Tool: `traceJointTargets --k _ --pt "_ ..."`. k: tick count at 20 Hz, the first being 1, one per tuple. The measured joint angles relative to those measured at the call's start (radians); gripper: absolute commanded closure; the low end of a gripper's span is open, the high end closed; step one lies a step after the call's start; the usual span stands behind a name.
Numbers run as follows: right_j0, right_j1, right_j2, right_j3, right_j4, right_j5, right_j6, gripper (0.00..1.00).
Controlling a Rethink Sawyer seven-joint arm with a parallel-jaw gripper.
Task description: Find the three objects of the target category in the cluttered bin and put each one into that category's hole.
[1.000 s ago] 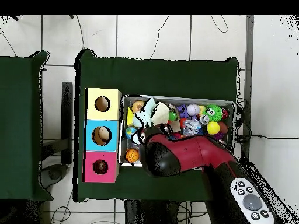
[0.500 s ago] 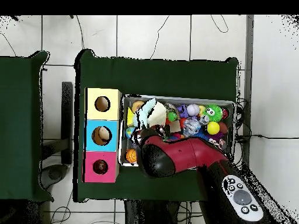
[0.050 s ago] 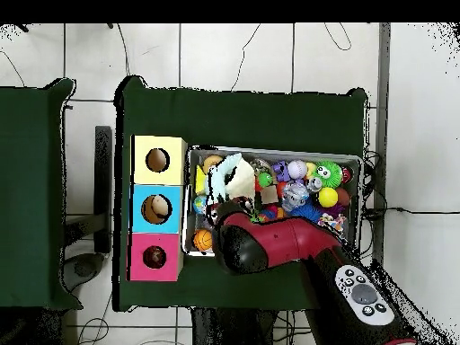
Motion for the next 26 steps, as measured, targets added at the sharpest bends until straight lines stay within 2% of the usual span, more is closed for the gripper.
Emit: traceJointTargets --k 5,14,15,26 --pt "0.001 0.028 -0.027 -0.001 0.0 -0.028 0.0 1.0" --pt "0.001 0.035 -0.034 -0.001 0.0 -0.029 0.0 1.0" --pt "0.001 0.035 -0.034 -0.001 0.0 -0.029 0.0 0.0" --pt "0.001 0.035 -0.035 -0.001 0.0 -0.029 0.0 0.0"
